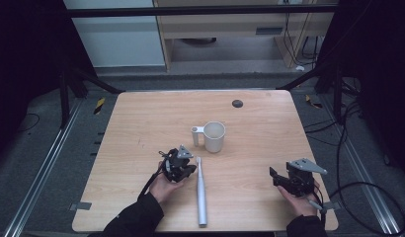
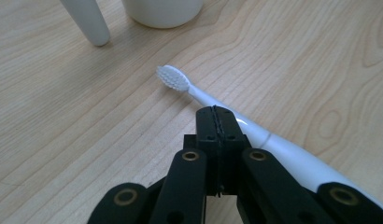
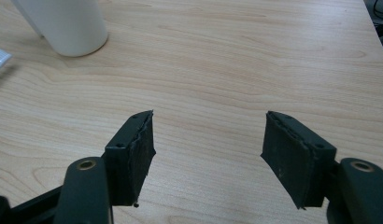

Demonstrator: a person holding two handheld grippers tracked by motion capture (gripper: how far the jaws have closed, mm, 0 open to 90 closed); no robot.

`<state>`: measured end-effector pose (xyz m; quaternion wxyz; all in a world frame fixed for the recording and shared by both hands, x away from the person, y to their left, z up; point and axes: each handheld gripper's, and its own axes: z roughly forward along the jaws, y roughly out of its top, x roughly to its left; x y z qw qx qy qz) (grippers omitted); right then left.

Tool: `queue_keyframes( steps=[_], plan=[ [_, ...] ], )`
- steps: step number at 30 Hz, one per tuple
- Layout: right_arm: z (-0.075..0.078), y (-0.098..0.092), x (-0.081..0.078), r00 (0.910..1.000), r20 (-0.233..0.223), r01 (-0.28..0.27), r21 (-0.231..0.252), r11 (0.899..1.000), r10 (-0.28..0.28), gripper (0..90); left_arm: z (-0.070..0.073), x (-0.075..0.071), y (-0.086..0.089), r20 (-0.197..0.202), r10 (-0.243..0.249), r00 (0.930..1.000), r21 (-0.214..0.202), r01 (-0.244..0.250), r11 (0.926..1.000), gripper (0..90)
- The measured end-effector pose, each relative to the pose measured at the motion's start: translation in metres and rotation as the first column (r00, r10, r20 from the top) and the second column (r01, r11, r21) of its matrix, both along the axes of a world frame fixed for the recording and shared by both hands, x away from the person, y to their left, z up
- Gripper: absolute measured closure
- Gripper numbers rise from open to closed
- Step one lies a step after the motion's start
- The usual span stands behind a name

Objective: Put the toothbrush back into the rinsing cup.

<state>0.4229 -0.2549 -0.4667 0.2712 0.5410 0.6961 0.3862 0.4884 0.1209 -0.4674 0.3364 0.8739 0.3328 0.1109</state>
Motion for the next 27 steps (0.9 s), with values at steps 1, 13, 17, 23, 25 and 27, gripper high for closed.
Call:
queue_keyframes(
  steps=[1,13,17,23,25,27],
  plan=[
    [0.0,0.0,0.0,1.0,0.0,0.0,0.003,1.0,0.0,33.9,0.002,-0.002,0.002,0.003,-0.007,1.0,-0.002,0.007,1.0,89.6],
    [0.0,-0.003,-0.002,0.9999,0.0,0.011,0.007,1.0,-0.011,34.1,0.018,-0.043,-0.003,0.03,-0.11,0.9934,-0.047,0.112,0.9926,89.7],
    [0.0,-0.004,-0.002,0.9999,0.0,0.015,0.009,1.0,-0.015,34.1,0.016,-0.052,-0.01,0.021,-0.144,0.9893,-0.048,0.145,0.9882,89.6],
    [0.0,-0.004,-0.002,0.9999,0.0,0.014,0.005,1.0,-0.014,34.2,0.004,-0.071,-0.025,-0.022,-0.214,0.9765,-0.027,0.214,0.9765,89.6],
    [0.0,-0.004,-0.002,0.9999,0.0,0.016,0.008,1.0,-0.016,34.1,0.001,-0.075,-0.028,-0.031,-0.227,0.9734,-0.02,0.226,0.9739,89.6],
    [0.0,-0.004,-0.002,0.9999,-0.001,0.016,0.007,1.0,-0.016,34.2,-0.001,-0.078,-0.031,-0.041,-0.24,0.97,-0.013,0.239,0.9709,89.6]
  ],
)
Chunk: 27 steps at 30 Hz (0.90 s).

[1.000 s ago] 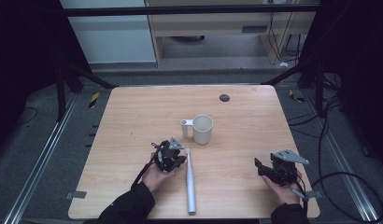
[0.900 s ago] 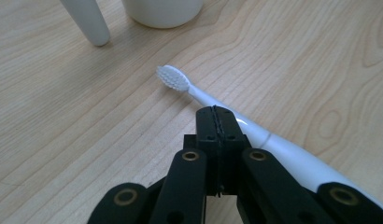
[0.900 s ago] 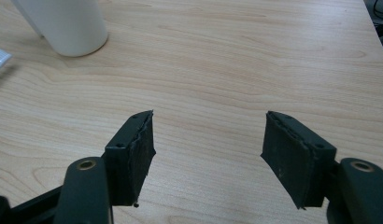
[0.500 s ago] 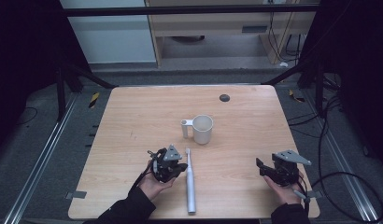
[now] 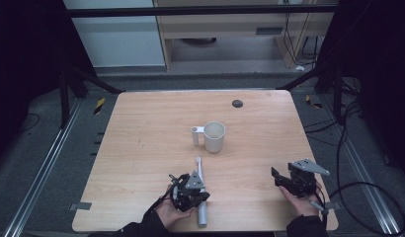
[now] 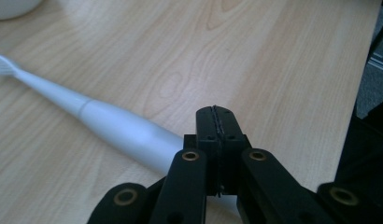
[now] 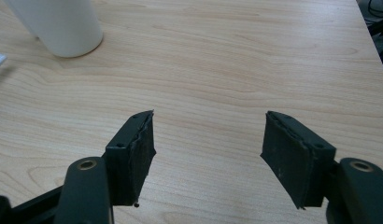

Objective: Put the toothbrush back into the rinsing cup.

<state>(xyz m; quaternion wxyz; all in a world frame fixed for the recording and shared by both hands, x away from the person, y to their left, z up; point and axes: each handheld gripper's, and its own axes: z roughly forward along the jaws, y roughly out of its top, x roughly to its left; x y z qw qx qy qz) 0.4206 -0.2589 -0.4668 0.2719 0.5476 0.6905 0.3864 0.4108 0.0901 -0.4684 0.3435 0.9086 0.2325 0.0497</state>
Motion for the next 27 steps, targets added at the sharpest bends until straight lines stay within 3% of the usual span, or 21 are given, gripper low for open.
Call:
queue_keyframes(
  steps=[8,27],
  plan=[
    [0.0,0.0,0.0,1.0,-0.003,0.0,0.003,1.0,0.0,34.1,-0.006,-0.007,-0.004,-0.022,-0.031,0.9993,0.024,0.032,0.9992,89.6],
    [0.0,0.0,0.0,1.0,-0.003,-0.001,-0.004,1.0,0.001,34.1,-0.007,-0.011,0.009,-0.032,-0.011,0.9994,0.029,0.012,0.9995,89.6]
  ],
)
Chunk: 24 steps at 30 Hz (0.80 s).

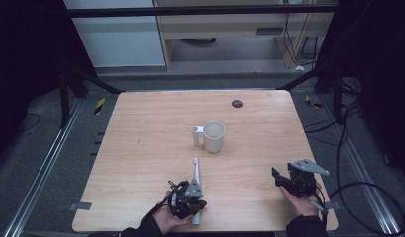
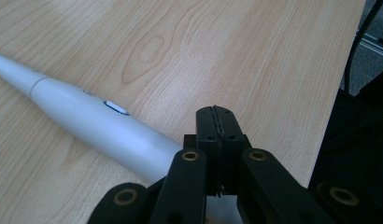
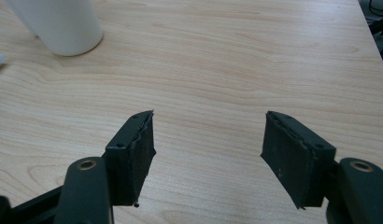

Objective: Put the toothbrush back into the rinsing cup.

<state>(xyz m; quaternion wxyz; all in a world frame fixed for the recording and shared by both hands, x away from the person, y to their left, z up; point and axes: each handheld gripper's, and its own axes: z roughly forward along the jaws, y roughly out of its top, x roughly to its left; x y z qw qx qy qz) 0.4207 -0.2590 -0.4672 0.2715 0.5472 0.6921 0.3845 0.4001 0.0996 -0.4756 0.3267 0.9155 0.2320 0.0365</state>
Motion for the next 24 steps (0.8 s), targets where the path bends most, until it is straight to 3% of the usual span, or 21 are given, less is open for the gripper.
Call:
queue_keyframes(
  steps=[24],
  plan=[
    [-0.001,0.001,0.0,1.0,-0.004,0.0,0.005,1.0,0.0,34.1,0.0,0.002,0.039,-0.013,0.086,0.9962,0.005,-0.086,0.9963,89.6]
  ],
)
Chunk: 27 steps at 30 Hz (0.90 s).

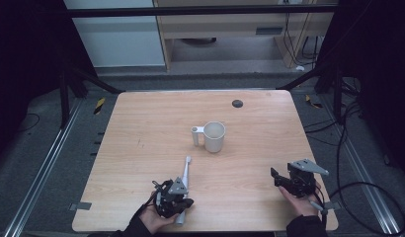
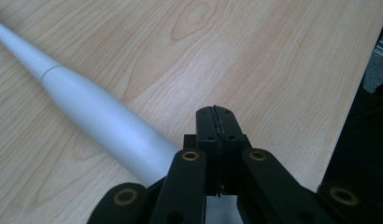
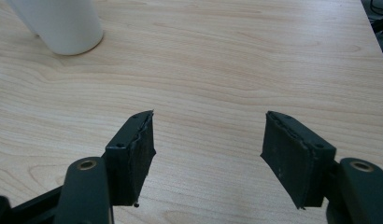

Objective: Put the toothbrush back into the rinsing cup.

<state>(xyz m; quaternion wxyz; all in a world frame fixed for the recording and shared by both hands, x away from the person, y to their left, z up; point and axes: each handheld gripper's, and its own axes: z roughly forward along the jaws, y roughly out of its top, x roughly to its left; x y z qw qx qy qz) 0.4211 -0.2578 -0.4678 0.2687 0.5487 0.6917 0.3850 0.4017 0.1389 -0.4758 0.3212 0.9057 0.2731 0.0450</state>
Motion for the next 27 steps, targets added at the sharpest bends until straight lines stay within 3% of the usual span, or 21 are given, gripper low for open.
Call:
queue_keyframes(
  steps=[16,20,27],
  plan=[
    [0.0,0.0,0.0,1.0,-0.005,0.002,0.002,1.0,-0.002,34.1,-0.001,-0.001,0.018,-0.006,0.029,0.9996,0.005,-0.029,0.9996,89.5],
    [0.0,0.0,0.0,1.0,-0.005,0.002,0.003,1.0,-0.002,34.1,0.0,0.0,0.02,-0.005,0.032,0.9995,-0.006,-0.032,0.9995,88.2],
    [0.0,0.0,0.001,1.0,-0.002,0.002,0.0,1.0,-0.002,34.1,0.01,0.003,0.024,0.033,0.065,0.9973,-0.054,-0.063,0.9965,85.3]
  ],
)
